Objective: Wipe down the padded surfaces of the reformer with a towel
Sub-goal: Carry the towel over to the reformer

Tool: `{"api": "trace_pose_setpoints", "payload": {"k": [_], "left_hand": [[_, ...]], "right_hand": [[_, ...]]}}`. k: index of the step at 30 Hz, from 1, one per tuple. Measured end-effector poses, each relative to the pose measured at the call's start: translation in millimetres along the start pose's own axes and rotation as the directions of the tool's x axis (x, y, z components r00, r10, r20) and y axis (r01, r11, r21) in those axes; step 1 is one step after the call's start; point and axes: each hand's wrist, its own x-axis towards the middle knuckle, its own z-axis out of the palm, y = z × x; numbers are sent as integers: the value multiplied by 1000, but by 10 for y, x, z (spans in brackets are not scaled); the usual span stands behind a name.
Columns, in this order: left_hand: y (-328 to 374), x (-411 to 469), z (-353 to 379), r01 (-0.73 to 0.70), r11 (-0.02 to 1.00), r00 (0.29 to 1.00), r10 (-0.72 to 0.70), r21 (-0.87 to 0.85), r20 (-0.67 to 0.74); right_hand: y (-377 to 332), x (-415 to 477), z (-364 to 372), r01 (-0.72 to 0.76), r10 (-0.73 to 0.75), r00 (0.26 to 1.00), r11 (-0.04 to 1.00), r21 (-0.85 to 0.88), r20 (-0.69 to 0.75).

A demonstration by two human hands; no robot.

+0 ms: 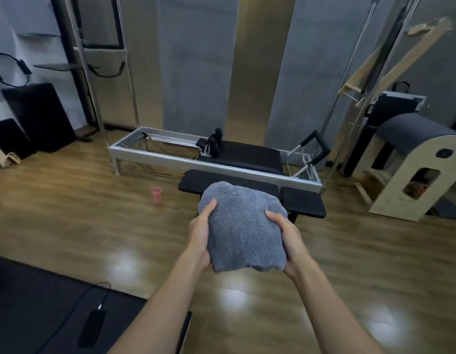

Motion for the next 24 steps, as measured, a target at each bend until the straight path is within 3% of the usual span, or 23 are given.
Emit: {"api": "trace_pose_setpoints", "payload": {"k": [7, 16, 24], "left_hand": [[303, 2031, 436, -22, 1000, 997, 22, 7, -73], [494, 3896, 245, 50, 998, 955, -40, 27, -292], [557, 5701, -350, -53, 951, 920, 166, 305, -354]], "right_hand": [[-409, 2153, 50, -70, 70, 998, 997, -44, 5], [-270, 4288, 330, -231, 234, 970, 971, -61, 59], [230, 6062, 713, -308, 316, 948, 934, -180, 18]]}}
